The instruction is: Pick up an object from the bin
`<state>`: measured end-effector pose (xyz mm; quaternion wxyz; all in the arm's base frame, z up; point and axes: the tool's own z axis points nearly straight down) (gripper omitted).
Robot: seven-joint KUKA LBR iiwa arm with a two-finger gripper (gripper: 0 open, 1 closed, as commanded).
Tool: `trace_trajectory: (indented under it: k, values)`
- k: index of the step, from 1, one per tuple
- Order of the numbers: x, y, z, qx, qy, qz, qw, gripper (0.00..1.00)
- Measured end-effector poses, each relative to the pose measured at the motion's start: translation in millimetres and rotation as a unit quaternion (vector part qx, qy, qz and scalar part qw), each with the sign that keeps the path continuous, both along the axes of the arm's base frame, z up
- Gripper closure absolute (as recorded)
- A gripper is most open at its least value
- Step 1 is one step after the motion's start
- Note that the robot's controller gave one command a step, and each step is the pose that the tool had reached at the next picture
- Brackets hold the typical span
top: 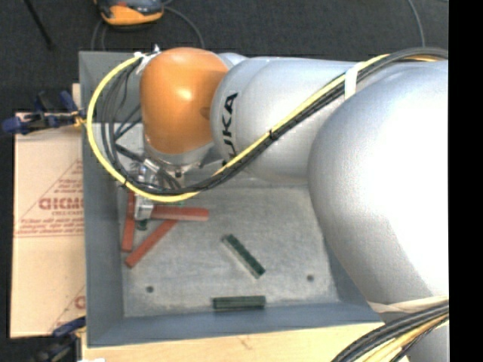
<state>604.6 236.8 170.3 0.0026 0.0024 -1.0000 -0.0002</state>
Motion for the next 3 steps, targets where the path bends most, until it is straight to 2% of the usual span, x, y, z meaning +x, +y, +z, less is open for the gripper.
trace_trajectory:
  k: [1,2,3]
  values:
    - [2.2,-1,5,0.001,-0.0041,-0.002,1.0,0.0]
    - [9.2,-34,-50,0.001,-0.0067,0.037,0.9993,0.0]
    - [8.2,-38,-60,0.001,-0.0059,0.059,0.9982,1.0]
